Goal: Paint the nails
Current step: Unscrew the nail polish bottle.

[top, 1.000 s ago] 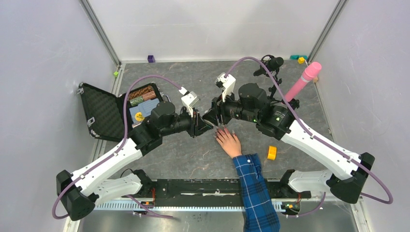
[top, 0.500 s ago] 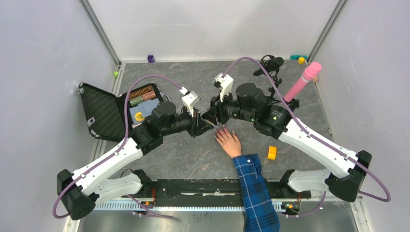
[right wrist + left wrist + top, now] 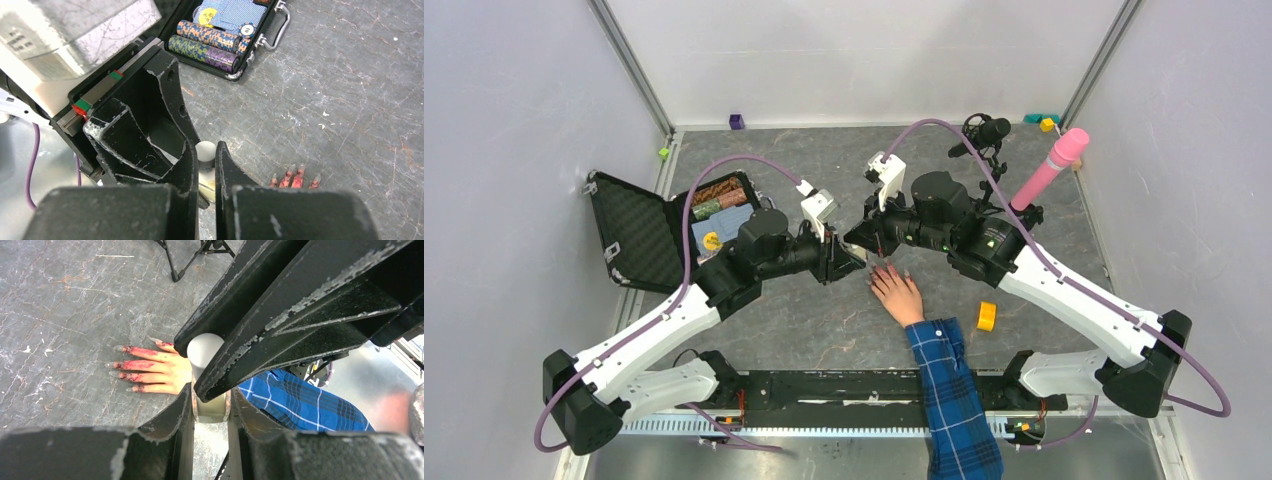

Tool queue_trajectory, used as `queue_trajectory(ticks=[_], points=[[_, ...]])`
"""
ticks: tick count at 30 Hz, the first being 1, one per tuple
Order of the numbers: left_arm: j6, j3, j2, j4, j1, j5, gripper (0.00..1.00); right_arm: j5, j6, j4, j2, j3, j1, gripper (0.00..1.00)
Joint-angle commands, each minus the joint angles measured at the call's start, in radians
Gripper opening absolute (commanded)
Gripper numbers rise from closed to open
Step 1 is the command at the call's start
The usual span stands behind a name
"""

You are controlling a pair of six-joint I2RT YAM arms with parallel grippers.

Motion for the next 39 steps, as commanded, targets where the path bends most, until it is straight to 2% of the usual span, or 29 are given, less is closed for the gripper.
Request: queue_trajectory(ticks=[1, 8, 18, 28, 38, 39], points=[[-0.021, 0.007, -0.004, 0.089, 0.013, 0.119, 0.02, -0.093, -0.051, 0.033, -0.019, 0.004, -0.004, 0.00], [0.014, 0.005, -0.017, 0.114, 0.023, 0.348, 0.02, -0.278, -0.112, 0.034, -0.056, 0.009, -0.040, 0.00], [0.020, 0.007, -0.009, 0.146, 0.022, 0.586, 0.02, -0.528, -0.115, 0.086, -0.091, 0.007, -0.081, 0.00], [0.014, 0.005, 0.004, 0.145, 0.021, 0.651, 0.02, -0.656, -0.054, 0.192, -0.113, -0.024, -0.112, 0.00], [0.017, 0.019, 0.018, 0.140, 0.017, 0.627, 0.02, -0.677, -0.026, 0.235, -0.123, -0.044, -0.115, 0.00], [0.019, 0.023, 0.014, 0.141, 0.017, 0.616, 0.02, -0.671, -0.027, 0.232, -0.124, -0.046, -0.117, 0.05]])
